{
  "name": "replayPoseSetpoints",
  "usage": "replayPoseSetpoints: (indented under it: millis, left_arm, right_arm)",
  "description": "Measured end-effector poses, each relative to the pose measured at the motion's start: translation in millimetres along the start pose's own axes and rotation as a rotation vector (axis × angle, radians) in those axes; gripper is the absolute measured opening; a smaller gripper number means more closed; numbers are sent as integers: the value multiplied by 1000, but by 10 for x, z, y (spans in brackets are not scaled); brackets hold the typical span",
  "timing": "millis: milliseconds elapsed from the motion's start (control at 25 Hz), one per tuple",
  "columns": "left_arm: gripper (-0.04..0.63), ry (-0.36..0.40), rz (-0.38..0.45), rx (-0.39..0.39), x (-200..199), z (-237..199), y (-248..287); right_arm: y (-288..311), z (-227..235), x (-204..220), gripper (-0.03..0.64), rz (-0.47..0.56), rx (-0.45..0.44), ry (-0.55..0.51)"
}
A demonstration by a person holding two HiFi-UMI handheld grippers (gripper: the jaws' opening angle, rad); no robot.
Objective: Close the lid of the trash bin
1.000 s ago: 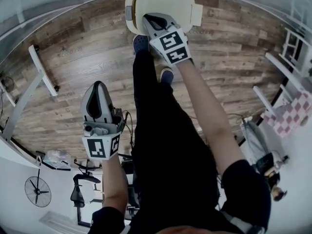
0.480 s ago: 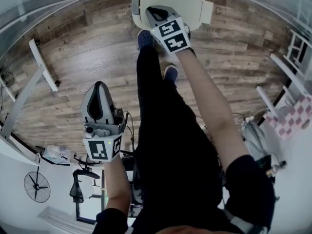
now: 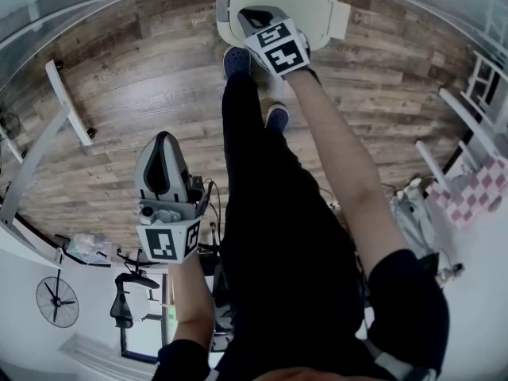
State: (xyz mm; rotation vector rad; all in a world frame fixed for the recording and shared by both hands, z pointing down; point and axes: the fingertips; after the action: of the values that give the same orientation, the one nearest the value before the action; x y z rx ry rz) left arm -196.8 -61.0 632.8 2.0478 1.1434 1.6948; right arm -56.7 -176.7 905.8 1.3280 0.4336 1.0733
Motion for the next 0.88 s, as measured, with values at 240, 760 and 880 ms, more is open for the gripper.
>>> replayPoseSetpoints:
  millis: [240, 760, 880]
  left_arm:
    - [6, 3, -14, -3, 27, 26, 33]
    - [6, 26, 5, -5, -72, 55, -17]
    - [6, 51, 8, -7, -129, 122, -36]
  right_arm:
    - [68, 4, 32, 3, -33, 44, -24]
    - [-39, 80, 39, 3, 38, 20, 15]
    - [-445, 196, -62, 3, 164, 41, 49]
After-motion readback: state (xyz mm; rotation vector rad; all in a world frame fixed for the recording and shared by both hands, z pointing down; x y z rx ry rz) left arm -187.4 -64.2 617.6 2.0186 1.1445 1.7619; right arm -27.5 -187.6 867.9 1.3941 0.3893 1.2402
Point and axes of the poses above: the fingertips, and each gripper's own axes: y forward along the fingers, z to its right, x out of its underside, and after that the axes turned 14 degrees about -z, right-handed
